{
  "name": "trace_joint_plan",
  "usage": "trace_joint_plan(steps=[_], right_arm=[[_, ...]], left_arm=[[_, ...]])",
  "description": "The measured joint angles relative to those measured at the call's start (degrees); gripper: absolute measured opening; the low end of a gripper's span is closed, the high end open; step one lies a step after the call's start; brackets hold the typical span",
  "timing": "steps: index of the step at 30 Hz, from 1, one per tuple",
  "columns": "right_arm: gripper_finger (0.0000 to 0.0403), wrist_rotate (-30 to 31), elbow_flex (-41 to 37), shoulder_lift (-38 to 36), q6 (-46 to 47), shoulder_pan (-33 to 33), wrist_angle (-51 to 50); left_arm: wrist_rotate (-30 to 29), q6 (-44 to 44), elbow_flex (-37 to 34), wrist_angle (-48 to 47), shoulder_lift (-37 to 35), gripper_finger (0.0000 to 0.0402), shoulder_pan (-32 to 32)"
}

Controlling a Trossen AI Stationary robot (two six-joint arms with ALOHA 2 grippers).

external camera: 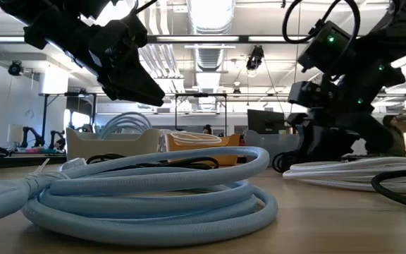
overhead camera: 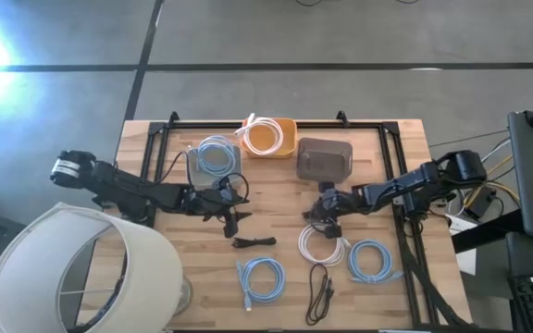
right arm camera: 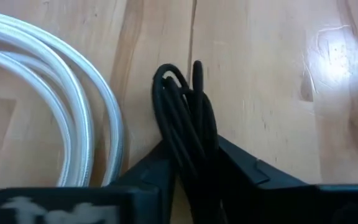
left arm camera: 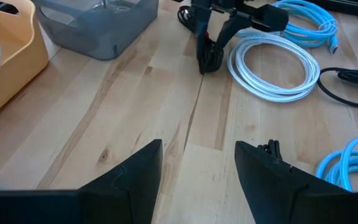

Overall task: Pick & Place USB Port
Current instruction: Put the top black charger cable into the black bin

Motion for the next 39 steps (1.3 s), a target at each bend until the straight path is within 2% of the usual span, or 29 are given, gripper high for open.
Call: trace_joint_plan(steps=[4, 7, 10, 18, 24, 32, 39], right_arm=[[0.0039, -0.7, 0.8, -0.2, 0.1, 0.0, -0.6], [0.002, -0.4, 1.7, -1.6, 0.2, -0.2, -1.0], [0.0022, 1.9, 3.1, -3.6, 0.9, -0.3, -0.9], [0.0028, 16.2, 9.7, -10.1, -1.2, -0.5, -8.9], [0.0025, 20.4, 14.2, -13.1, -7.7, -3.3, -9.7], [0.0024, 17.9, 14.5, -10.8, -15.2, -13.6, -10.0], [0.0023, 7.8, 14.3, -6.0, -19.7, -20.2, -10.0]], left_arm=[[0.0, 0.0, 0.0, 0.0, 0.0, 0.0207, 0.0], [0.0, 0.0, 0.0, 0.0, 0.0, 0.0207, 0.0], [0.0, 0.0, 0.0, 0.0, 0.0, 0.0207, 0.0], [0.0, 0.0, 0.0, 0.0, 0.0, 0.0207, 0.0], [0.0, 0.0, 0.0, 0.0, 0.0, 0.0207, 0.0], [0.0, 0.0, 0.0, 0.1, 0.0, 0.0207, 0.0], [0.0, 0.0, 0.0, 0.1, 0.0, 0.0207, 0.0]])
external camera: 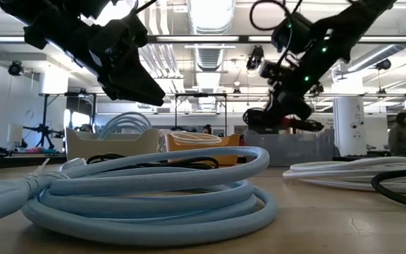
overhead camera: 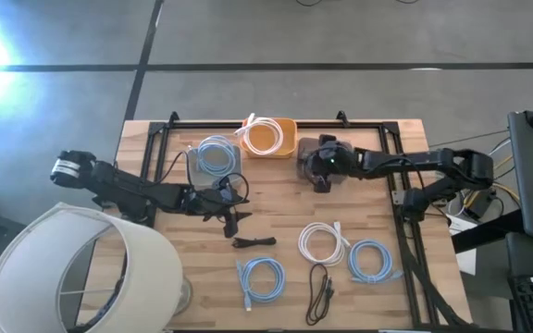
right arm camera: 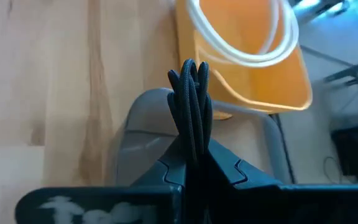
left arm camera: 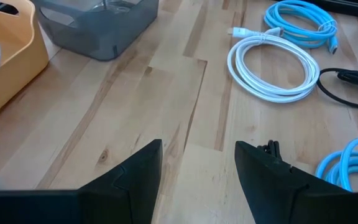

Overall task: Pick & Place USB Port
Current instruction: Put the top black charger cable into the black bin

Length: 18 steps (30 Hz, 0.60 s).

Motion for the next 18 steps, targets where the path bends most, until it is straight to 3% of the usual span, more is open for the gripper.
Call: trace_joint_plan(steps=[9, 18], right_arm=[[0.0041, -0.3, 1.3, 5.4, 1.0, -5.4, 0.3], [0.0066, 0.1, 1.3, 7.2, 3.2, -5.9, 0.3]], left_arm=[[0.0, 0.0, 0.0, 0.1, 0.0, 0.0207, 0.0], [-0.1, 0.0, 0.0, 0.2, 0.0, 0.0207, 0.0]])
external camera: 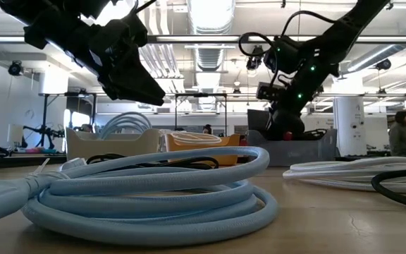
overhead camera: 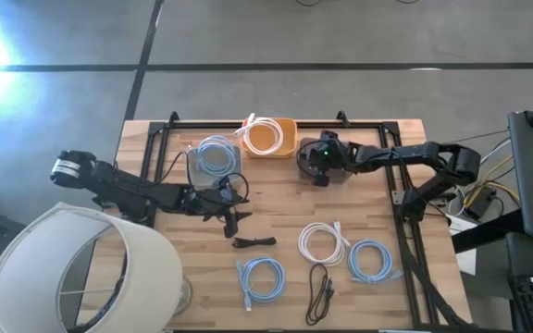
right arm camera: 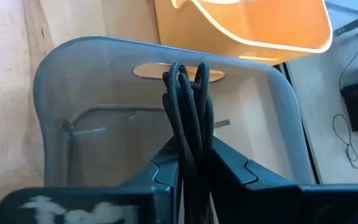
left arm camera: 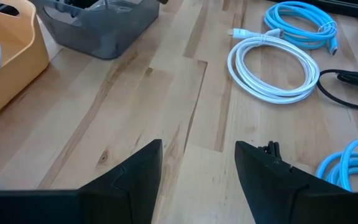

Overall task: Pick & Place USB Port
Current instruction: Put the top black charger cable into the black bin

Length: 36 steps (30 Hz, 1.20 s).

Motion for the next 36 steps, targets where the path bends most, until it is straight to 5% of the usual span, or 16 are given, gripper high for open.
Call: trace_joint_plan(steps=[20, 36], right_arm=[[0.0183, 0.2, 0.0, -2.8, 0.7, 0.0, -2.6], [0.0199, 0.1, 0.0, -11.4, 0.8, 3.8, -5.7]], left_arm=[[0.0, 0.0, 0.0, 0.0, 0.0, 0.0207, 0.0], [-0.3, 0.0, 0.0, 0.0, 0.0, 0.0207, 0.0]])
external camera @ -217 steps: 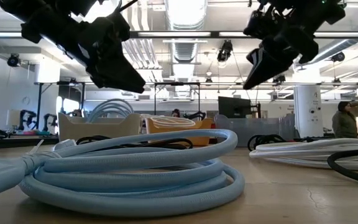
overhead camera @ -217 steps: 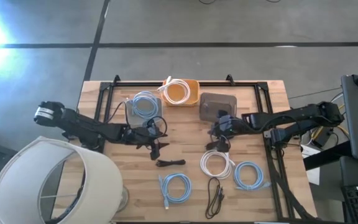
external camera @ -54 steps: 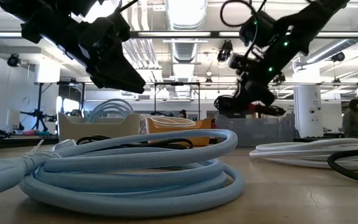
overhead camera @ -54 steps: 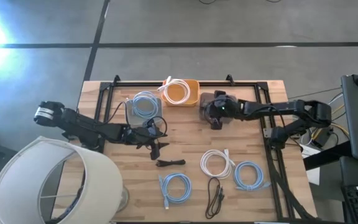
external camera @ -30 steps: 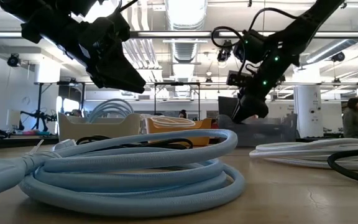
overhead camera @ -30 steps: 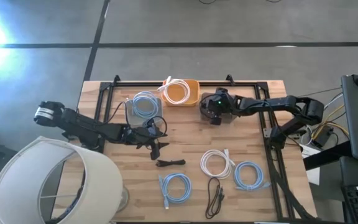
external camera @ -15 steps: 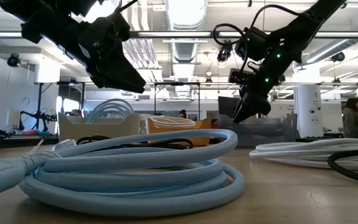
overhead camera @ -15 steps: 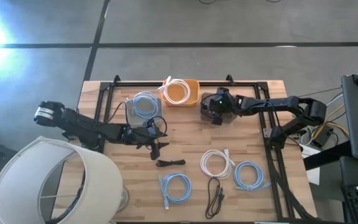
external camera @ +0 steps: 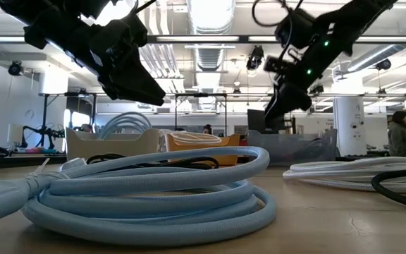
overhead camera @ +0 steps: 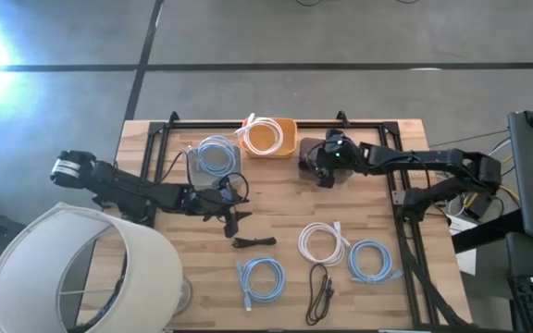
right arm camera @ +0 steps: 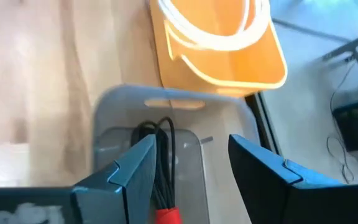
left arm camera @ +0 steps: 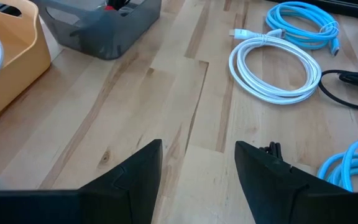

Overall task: Pick & Place USB Port
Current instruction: Put the top black charger cable into the black bin

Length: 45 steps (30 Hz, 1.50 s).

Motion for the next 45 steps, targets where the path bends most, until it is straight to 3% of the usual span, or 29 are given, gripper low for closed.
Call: trace_joint_plan(steps=[12, 18, 37, 45], right_arm=[[0.0199, -0.1, 0.0, -8.1, 7.2, 6.3, -4.4], [0.0199, -0.5, 0.0, -9.9, 10.0, 12.7, -7.5], [0.0199, -0.6, -2.0, -8.9, 30.0, 31.9, -10.4], [0.0199, -0.8, -4.3, -4.6, 35.3, 37.7, -8.1]], left_arm=[[-0.2, 0.0, 0.0, 0.0, 0.0, 0.0207, 0.0], [-0.2, 0.0, 0.0, 0.0, 0.0, 0.0207, 0.0], [-0.2, -0.7, 0.0, 0.2, 0.0, 0.0207, 0.0], [-0.2, -3.2, 0.0, 0.6, 0.2, 0.0207, 0.0]])
